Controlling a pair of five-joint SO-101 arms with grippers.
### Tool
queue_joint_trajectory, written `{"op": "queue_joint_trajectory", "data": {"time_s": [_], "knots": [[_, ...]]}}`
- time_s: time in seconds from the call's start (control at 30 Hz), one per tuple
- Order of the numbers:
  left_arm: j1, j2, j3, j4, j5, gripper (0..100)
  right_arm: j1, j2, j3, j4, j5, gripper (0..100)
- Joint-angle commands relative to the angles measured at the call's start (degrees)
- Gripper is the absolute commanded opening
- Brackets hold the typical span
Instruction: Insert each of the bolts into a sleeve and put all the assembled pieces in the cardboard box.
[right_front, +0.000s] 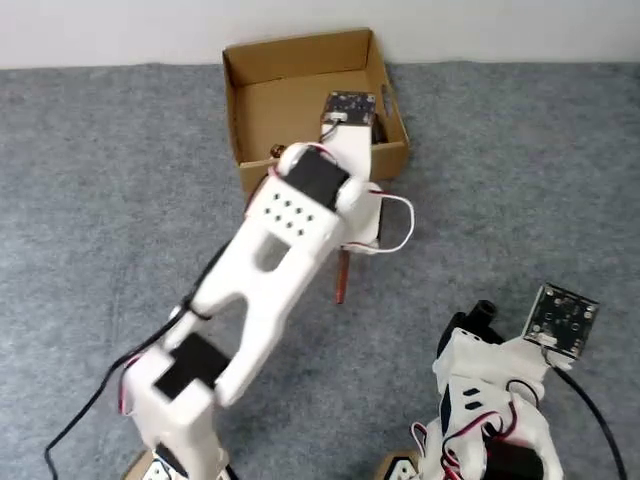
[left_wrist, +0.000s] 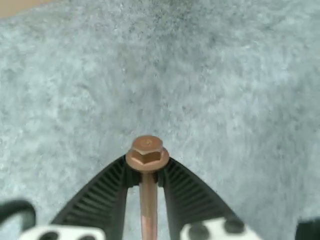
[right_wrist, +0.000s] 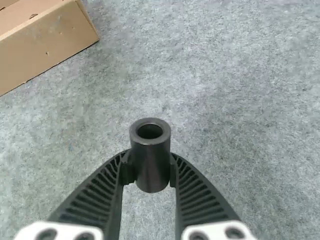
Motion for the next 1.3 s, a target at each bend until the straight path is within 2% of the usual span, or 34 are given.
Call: {"op": "queue_joint_trajectory", "data": {"time_s": [0.0,0.3,0.53,0.7,0.93,1.03,1.27], "knots": [[-0.5,-11.5,6.3,-4.9,-0.6,0,-2.0,-0.6,-2.4,-0.9,0.4,0.8],[-0.6,-36.4,38.5,-22.9,-5.5,0,-7.3,-0.6,-3.2,-1.2,0.3,0.8],[-2.6,-56.6,61.4,-32.8,-8.7,0,-7.7,-0.6,-3.3,-1.5,0.4,0.8],[-7.8,-67.2,71.3,-37.1,-8.8,0,-13.8,-0.5,-2.8,-2.5,0.4,0.8],[-11.0,-78.6,79.4,-37.2,-8.5,0,-23.8,-0.2,-1.4,-3.6,0.6,0.8],[-11.2,-84.7,83.5,-38.3,-8.4,0,-29.8,-0.2,-1.0,-5.2,5.0,0.8],[-10.8,-106.5,95.8,-48.1,-8.3,0,-38.2,-0.2,3.4,-14.4,17.2,0.8]]}}
